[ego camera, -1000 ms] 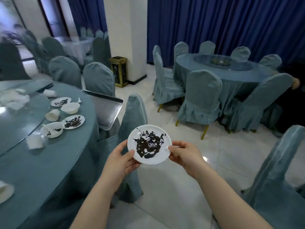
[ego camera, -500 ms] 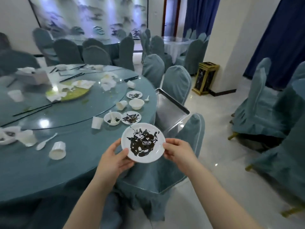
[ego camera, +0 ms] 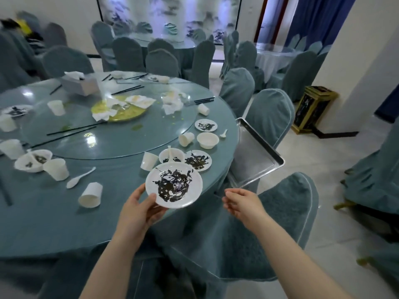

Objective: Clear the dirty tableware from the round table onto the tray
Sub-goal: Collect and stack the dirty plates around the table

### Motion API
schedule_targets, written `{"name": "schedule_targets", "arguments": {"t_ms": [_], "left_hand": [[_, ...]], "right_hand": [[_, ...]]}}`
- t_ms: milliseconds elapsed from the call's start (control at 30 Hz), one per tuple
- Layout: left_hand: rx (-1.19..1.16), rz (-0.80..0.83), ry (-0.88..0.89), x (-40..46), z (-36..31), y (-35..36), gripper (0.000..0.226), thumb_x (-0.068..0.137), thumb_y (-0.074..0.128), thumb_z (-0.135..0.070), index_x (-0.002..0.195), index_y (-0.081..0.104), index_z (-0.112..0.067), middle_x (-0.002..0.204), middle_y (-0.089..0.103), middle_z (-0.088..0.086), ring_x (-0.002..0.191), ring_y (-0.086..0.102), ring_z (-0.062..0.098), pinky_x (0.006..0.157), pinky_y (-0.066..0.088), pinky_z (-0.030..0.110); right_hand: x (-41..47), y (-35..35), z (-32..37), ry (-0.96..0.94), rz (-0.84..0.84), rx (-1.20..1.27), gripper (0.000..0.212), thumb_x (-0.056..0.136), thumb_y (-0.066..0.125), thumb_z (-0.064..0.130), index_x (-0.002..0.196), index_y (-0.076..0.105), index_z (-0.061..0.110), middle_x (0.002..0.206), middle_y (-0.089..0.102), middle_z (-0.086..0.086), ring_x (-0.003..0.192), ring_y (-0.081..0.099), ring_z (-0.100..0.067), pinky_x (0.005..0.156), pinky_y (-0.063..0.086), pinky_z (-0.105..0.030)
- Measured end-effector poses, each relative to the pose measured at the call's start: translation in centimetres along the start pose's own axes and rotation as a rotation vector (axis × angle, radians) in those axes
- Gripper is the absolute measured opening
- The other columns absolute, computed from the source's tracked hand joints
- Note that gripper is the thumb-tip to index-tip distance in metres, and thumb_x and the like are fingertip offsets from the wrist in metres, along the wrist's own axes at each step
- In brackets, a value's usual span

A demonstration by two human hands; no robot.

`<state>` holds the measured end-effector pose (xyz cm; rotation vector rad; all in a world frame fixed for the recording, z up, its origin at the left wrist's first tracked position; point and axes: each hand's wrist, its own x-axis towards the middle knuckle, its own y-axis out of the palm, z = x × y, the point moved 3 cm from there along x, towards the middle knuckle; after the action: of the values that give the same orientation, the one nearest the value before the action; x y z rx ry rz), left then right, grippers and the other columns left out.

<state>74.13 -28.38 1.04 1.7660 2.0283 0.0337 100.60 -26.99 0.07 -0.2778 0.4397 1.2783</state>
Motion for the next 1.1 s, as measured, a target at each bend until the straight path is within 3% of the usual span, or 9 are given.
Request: {"name": "schedule_targets", "arguments": {"t_ms": [233, 433, 567, 700, 767, 900, 1000, 1100], "left_hand": [[-0.047, -0.175, 0.015, 2.4, -1.3, -3.5, 0.034, 0.095, 0.052, -0.006, 0.122, 0.050, -0.026, 0.078, 0.075, 0.003, 0.063, 0.070, 0.016, 0.053, 0.056, 0.024], [-0.022, -0.361, 0.005, 5.7, -1.4, -6.5, 0.044, 0.096, 0.051, -0.008, 0.136, 0.046, -0.022, 0.079, 0.074, 0.002, 0.065, 0.071, 0.015, 0.056, 0.057, 0.023], [-0.026, -0.368, -0.009, 6.5, -0.7, -6.0, 0.043, 0.095, 0.051, -0.007, 0.136, 0.047, -0.020, 0.078, 0.073, 0.003, 0.062, 0.069, 0.014, 0.053, 0.056, 0.023], [-0.021, -0.420, -0.050, 8.6, 0.2, -6.1, 0.041, 0.095, 0.052, -0.007, 0.133, 0.049, -0.022, 0.078, 0.074, 0.002, 0.061, 0.069, 0.013, 0.054, 0.055, 0.022], [-0.024, -0.428, -0.049, 9.3, 0.3, -6.3, 0.041, 0.095, 0.052, -0.007, 0.134, 0.049, -0.022, 0.081, 0.075, 0.002, 0.064, 0.070, 0.013, 0.055, 0.055, 0.023], [-0.015, -0.444, -0.040, 10.3, 0.1, -6.3, 0.043, 0.095, 0.051, -0.007, 0.135, 0.048, -0.021, 0.082, 0.074, 0.002, 0.065, 0.069, 0.014, 0.055, 0.056, 0.023], [-0.018, -0.434, -0.038, 10.5, 0.1, -5.9, 0.041, 0.096, 0.051, -0.007, 0.134, 0.048, -0.022, 0.079, 0.074, 0.001, 0.064, 0.069, 0.013, 0.055, 0.056, 0.023], [-0.017, -0.411, -0.031, 9.9, 0.1, -5.5, 0.042, 0.096, 0.051, -0.007, 0.134, 0.047, -0.025, 0.080, 0.074, 0.002, 0.065, 0.069, 0.013, 0.056, 0.056, 0.023]], "right_hand": [[8.8, 2.6, -1.3, 0.103, 0.046, -0.125, 0.005, 0.091, 0.061, 0.008, 0.095, 0.062, 0.006, 0.075, 0.071, -0.009, 0.057, 0.062, -0.017, 0.047, 0.048, -0.021], [18.2, 6.7, -2.3, 0.244, 0.084, -0.142, 0.014, 0.091, 0.061, 0.010, 0.103, 0.057, 0.003, 0.085, 0.067, -0.013, 0.065, 0.060, -0.021, 0.052, 0.048, -0.023], [21.5, 6.7, -1.6, 0.257, 0.000, -0.081, 0.022, 0.091, 0.063, 0.013, 0.105, 0.055, -0.002, 0.091, 0.065, -0.016, 0.068, 0.060, -0.021, 0.061, 0.051, -0.027], [26.0, 7.9, -2.2, 0.321, -0.097, -0.067, 0.026, 0.090, 0.064, 0.016, 0.082, 0.054, -0.006, 0.095, 0.065, -0.025, 0.082, 0.067, -0.034, 0.077, 0.057, -0.036], [27.8, 8.2, -2.4, 0.326, -0.128, -0.065, 0.028, 0.090, 0.065, 0.018, 0.083, 0.054, -0.007, 0.095, 0.066, -0.027, 0.086, 0.068, -0.040, 0.082, 0.057, -0.043], [29.2, 8.3, -2.4, 0.322, -0.172, -0.145, 0.016, 0.088, 0.064, 0.011, 0.090, 0.059, -0.005, 0.086, 0.070, -0.023, 0.066, 0.069, -0.032, 0.048, 0.058, -0.031], [28.2, 7.6, -2.6, 0.331, -0.199, -0.159, 0.008, 0.086, 0.061, 0.004, 0.083, 0.057, -0.002, 0.083, 0.069, -0.022, 0.059, 0.069, -0.028, 0.040, 0.055, -0.027], [25.9, 6.3, -2.9, 0.253, -0.197, -0.210, 0.006, 0.086, 0.059, 0.002, 0.090, 0.059, -0.002, 0.077, 0.069, -0.021, 0.051, 0.066, -0.025, 0.036, 0.050, -0.023]]}}
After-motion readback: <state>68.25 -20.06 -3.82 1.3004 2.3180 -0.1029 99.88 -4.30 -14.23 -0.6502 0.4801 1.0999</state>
